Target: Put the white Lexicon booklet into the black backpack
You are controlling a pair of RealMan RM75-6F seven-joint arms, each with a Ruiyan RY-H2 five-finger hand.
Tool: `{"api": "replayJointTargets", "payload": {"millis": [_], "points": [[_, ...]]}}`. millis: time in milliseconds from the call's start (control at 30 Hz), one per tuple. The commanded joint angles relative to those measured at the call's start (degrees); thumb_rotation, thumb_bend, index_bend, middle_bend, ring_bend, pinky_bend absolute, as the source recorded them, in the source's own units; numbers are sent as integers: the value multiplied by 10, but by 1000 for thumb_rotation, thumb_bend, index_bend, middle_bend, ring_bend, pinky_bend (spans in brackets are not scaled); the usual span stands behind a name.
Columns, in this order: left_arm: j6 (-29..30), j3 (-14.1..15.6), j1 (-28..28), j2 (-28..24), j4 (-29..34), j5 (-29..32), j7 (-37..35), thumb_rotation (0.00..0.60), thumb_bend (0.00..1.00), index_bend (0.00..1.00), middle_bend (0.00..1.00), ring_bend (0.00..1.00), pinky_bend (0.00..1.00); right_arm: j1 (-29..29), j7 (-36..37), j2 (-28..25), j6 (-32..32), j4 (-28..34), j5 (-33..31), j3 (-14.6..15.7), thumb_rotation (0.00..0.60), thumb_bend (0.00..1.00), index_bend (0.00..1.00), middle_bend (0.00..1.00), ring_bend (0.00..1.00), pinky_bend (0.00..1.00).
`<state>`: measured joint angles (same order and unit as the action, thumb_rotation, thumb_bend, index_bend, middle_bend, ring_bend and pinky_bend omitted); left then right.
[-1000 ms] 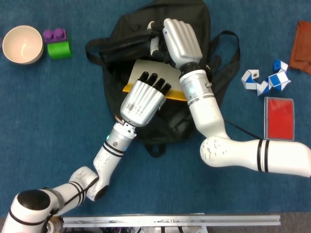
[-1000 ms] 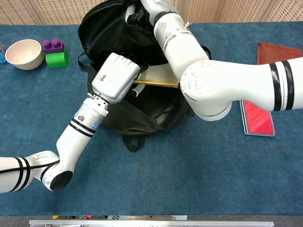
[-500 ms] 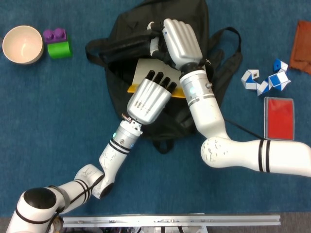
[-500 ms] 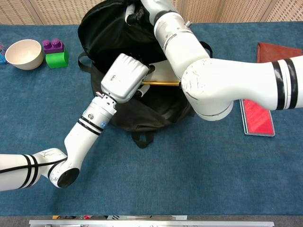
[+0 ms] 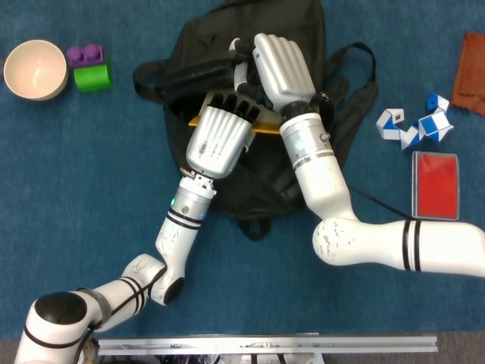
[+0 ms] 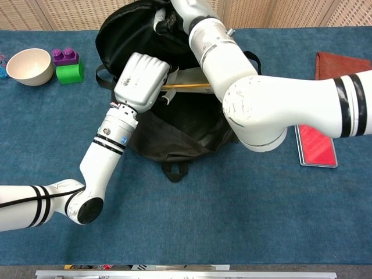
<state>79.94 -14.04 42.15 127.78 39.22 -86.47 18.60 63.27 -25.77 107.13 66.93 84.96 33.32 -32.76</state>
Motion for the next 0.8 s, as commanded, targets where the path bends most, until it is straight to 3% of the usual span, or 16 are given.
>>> {"api": "replayJointTargets", "payload": {"millis": [33,567,667,800], "points": [[6,-12,-4,3,0,14,-4,600,340,671,648,493,516,0,-2,0,2,1,0,2,600,908,893,772,763,928],[9,18,-19,8,-8,11,15,600,339,662,648,508,516,0,0,2,8,9,0,0,600,907,893,772,763,928],[5,12,-16,9,0,16,27,600,291,617,621,502,516,0,-2,2,9,10,0,0,600,907,893,772,763,928],[6,14,-23,-3,29,20,48,600,186,451,588,484,516,-1,-3,-1,9,8,-1,1,600,907,893,773,763,928]]}}
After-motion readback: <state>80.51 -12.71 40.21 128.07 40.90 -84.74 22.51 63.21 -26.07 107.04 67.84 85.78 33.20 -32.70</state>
